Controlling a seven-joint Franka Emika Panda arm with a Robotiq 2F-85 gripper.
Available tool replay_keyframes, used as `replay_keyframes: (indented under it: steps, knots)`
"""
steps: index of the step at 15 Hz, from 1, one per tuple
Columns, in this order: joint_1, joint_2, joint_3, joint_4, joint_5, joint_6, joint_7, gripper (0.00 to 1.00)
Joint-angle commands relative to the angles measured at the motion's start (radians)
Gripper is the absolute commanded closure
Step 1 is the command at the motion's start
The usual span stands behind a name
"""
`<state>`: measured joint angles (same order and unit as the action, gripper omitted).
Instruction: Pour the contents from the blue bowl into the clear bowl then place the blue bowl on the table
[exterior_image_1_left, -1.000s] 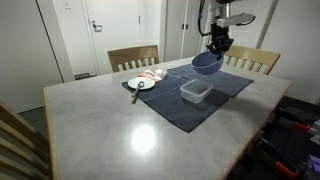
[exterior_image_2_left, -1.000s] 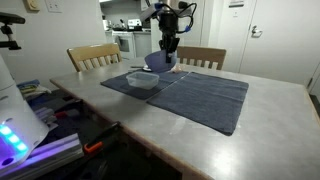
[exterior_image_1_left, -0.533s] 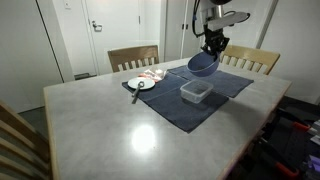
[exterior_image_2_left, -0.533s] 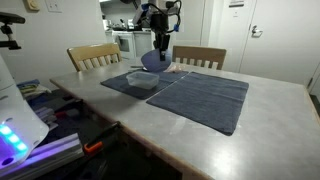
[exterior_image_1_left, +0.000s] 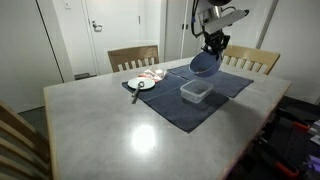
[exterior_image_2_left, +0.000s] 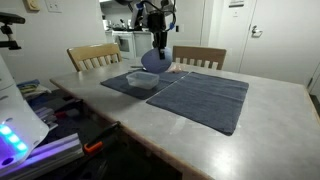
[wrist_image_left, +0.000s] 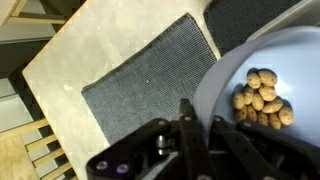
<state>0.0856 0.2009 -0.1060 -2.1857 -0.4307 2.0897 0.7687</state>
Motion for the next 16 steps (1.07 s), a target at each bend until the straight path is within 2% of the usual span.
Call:
replay_keyframes:
  steps: [1, 10, 16]
  knots:
    - [0.009, 0.048, 0.015, 0.066, -0.055, -0.078, 0.048, 0.98]
    - [0.07, 0.138, 0.059, 0.142, -0.08, -0.198, 0.101, 0.98]
    - [0.096, 0.167, 0.063, 0.173, -0.084, -0.252, 0.113, 0.98]
